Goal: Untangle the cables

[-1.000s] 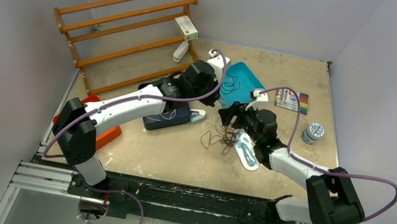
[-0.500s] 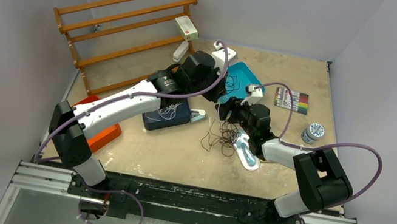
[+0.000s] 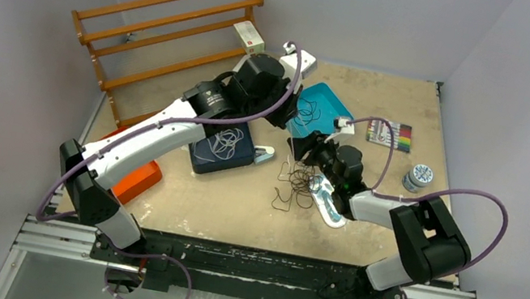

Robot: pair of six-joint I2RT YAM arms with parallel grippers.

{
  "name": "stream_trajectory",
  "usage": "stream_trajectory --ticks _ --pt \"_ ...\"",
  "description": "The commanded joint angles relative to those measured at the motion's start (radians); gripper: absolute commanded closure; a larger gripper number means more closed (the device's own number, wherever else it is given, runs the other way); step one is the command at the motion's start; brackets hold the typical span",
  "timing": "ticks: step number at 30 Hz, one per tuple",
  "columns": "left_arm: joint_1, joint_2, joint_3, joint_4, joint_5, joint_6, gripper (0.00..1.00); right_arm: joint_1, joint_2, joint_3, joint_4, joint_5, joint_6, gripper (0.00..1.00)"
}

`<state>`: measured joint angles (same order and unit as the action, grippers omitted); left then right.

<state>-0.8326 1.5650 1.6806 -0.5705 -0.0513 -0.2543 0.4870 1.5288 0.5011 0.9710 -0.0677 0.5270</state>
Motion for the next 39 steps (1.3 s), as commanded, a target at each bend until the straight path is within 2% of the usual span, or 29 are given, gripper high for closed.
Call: stream_trajectory --ticks 1,4,12,20,26,32,39 --pt "0.004 -0.080 0.155 0.126 -0.091 0.038 1.00 -0.004 0.025 -0.066 -0.092 0.068 0.022 0.44" --pt "0.005 -0.081 0.195 0.123 -0.103 0.047 1.00 -0.004 0.036 -0.079 -0.099 0.068 0.046 0.43" --pt "0.004 -0.079 0.239 0.111 -0.145 0.078 1.00 -0.004 0.031 -0.098 -0.122 0.067 0.077 0.31" --pt "0.004 -0.076 0.258 0.105 -0.181 0.105 1.00 -0.005 -0.041 -0.110 -0.165 0.111 0.093 0.35" --pt "0.004 -0.055 0.212 0.096 -0.146 0.096 1.00 -0.005 -0.239 -0.158 -0.002 -0.031 -0.094 0.28" --pt "0.004 -0.054 0.155 0.118 -0.084 0.070 1.00 -0.005 -0.391 -0.107 -0.085 -0.106 -0.207 0.24" --pt "0.004 -0.050 0.143 0.124 -0.053 0.064 1.00 -0.005 -0.406 -0.065 -0.122 -0.166 -0.258 0.20"
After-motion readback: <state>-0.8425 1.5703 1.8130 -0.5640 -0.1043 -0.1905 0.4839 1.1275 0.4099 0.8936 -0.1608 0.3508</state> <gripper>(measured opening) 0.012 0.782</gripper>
